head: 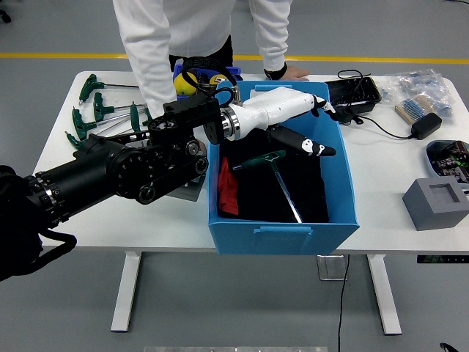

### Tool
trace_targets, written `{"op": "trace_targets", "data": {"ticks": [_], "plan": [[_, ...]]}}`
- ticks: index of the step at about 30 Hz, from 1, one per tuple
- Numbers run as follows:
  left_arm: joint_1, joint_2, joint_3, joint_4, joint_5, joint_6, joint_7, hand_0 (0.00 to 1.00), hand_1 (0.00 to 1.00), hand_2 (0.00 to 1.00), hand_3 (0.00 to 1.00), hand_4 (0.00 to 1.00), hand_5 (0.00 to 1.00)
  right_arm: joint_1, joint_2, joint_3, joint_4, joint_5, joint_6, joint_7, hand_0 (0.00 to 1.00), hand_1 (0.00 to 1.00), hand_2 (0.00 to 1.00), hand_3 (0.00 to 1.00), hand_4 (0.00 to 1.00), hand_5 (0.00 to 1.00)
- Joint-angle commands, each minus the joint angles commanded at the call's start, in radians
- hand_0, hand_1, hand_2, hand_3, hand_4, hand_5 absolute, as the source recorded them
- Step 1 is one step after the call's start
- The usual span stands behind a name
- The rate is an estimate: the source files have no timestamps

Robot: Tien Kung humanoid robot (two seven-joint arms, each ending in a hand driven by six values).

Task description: Lift tool from toolbox,place it in box,lift tool from toolbox,place it in box

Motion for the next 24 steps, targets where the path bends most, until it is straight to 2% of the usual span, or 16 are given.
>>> {"op": "trace_targets", "data": {"ticks": [2,4,5,7,10,11,14,15,16,17,20,22,23,24], "plan": [[0.014,0.005,-0.034,-0.035,0.059,-0.013,0.025,0.794,0.788,0.877,0.811,0.925,0.794,-0.005,0.001,0.002,0.0,0.005,-0.001,0.002,0.699,0.694,0.761,0.585,0.818,0.688],[0.033,0.029,-0.076,-0.074,0.132,-0.028,0.056,0.794,0.788,0.877,0.811,0.925,0.794,-0.011,0.003,0.0,0.0,0.012,-0.002,0.004,0.699,0.694,0.761,0.585,0.818,0.688],[0.046,0.046,-0.106,-0.099,0.173,-0.039,0.074,0.646,0.645,0.705,0.712,0.921,0.779,-0.014,0.004,-0.001,0.0,0.017,-0.002,0.006,0.699,0.692,0.76,0.584,0.818,0.688],[0.065,0.071,-0.156,-0.138,0.224,-0.059,0.105,0.646,0.645,0.705,0.712,0.921,0.779,-0.019,0.006,-0.004,0.0,0.027,-0.003,0.008,0.699,0.692,0.76,0.584,0.818,0.688],[0.101,0.128,-0.239,-0.207,0.299,-0.086,0.152,0.646,0.645,0.705,0.712,0.921,0.779,-0.028,0.01,-0.005,0.0,0.033,-0.005,0.01,0.699,0.692,0.76,0.584,0.818,0.688],[0.105,0.145,-0.252,-0.22,0.314,-0.093,0.162,0.594,0.6,0.65,0.658,0.928,0.807,-0.031,0.011,-0.007,0.0,0.036,-0.006,0.011,0.697,0.692,0.759,0.584,0.817,0.687],[0.115,0.21,-0.268,-0.251,0.352,-0.127,0.186,0.594,0.6,0.65,0.658,0.928,0.807,-0.037,0.013,-0.018,0.0,0.05,-0.006,0.013,0.697,0.692,0.759,0.584,0.817,0.687],[0.117,0.23,-0.268,-0.257,0.355,-0.133,0.189,0.594,0.6,0.65,0.658,0.928,0.807,-0.038,0.013,-0.021,0.0,0.053,-0.006,0.014,0.697,0.692,0.759,0.584,0.817,0.687],[0.121,0.263,-0.264,-0.258,0.362,-0.149,0.197,0.594,0.6,0.65,0.658,0.928,0.807,-0.042,0.014,-0.029,0.0,0.066,-0.006,0.017,0.697,0.692,0.759,0.584,0.817,0.687],[0.122,0.279,-0.262,-0.256,0.365,-0.156,0.2,0.592,0.6,0.647,0.652,0.918,0.821,-0.043,0.015,-0.032,0.0,0.071,-0.006,0.018,0.695,0.691,0.758,0.582,0.817,0.687],[0.116,0.341,-0.233,-0.214,0.376,-0.196,0.196,0.592,0.6,0.647,0.652,0.918,0.821,-0.047,0.016,-0.041,0.001,0.083,-0.008,0.021,0.695,0.691,0.758,0.582,0.817,0.687],[0.113,0.364,-0.216,-0.19,0.383,-0.207,0.189,0.592,0.6,0.647,0.652,0.918,0.821,-0.047,0.016,-0.044,0.001,0.085,-0.009,0.022,0.695,0.691,0.758,0.582,0.817,0.687],[0.111,0.377,-0.202,-0.172,0.382,-0.213,0.183,0.628,0.645,0.669,0.658,0.917,0.825,-0.048,0.017,-0.044,0.001,0.088,-0.01,0.023,0.693,0.691,0.758,0.583,0.815,0.69],[0.11,0.389,-0.189,-0.154,0.385,-0.218,0.179,0.628,0.645,0.669,0.658,0.917,0.825,-0.049,0.018,-0.045,0.002,0.09,-0.01,0.023,0.693,0.691,0.758,0.583,0.815,0.69]]}}
